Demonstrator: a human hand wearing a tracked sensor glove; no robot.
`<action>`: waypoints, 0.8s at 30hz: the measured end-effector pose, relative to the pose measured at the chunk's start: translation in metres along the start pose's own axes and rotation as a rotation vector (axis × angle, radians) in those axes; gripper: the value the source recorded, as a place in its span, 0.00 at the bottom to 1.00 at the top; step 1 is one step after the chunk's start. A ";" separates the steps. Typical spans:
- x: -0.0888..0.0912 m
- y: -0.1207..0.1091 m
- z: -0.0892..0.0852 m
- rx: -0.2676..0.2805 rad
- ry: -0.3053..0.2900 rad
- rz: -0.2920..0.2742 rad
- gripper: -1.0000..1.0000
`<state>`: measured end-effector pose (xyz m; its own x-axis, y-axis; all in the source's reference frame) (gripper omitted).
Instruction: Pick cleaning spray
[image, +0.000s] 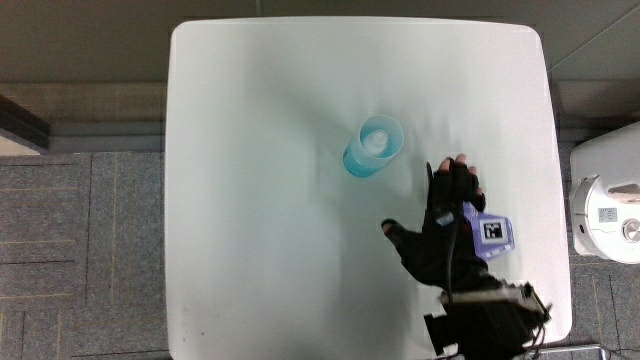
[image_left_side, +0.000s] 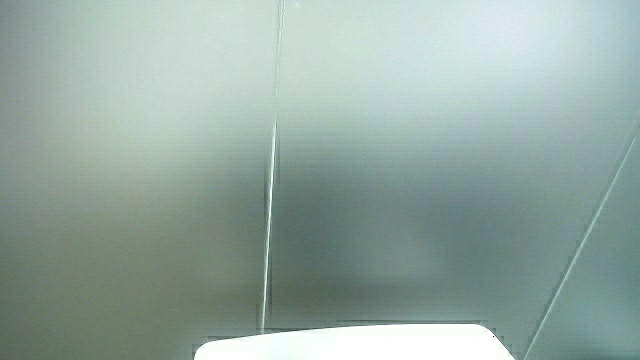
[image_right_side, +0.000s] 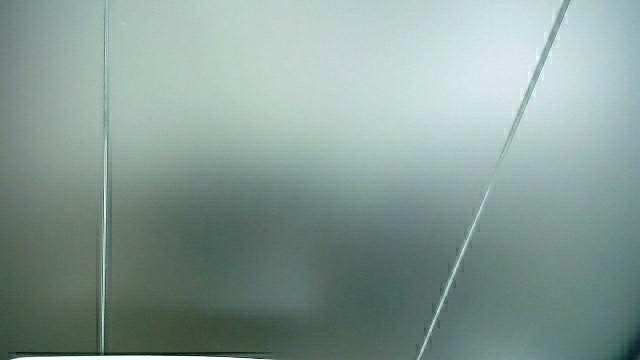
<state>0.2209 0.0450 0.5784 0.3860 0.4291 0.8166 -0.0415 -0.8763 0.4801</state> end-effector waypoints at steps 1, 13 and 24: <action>0.001 0.004 -0.002 -0.006 0.026 0.023 0.50; -0.001 0.031 -0.013 -0.062 0.258 0.104 0.50; 0.002 0.045 -0.018 -0.068 0.435 0.188 0.60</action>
<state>0.2035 0.0105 0.6077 -0.0554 0.3295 0.9425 -0.1398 -0.9372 0.3195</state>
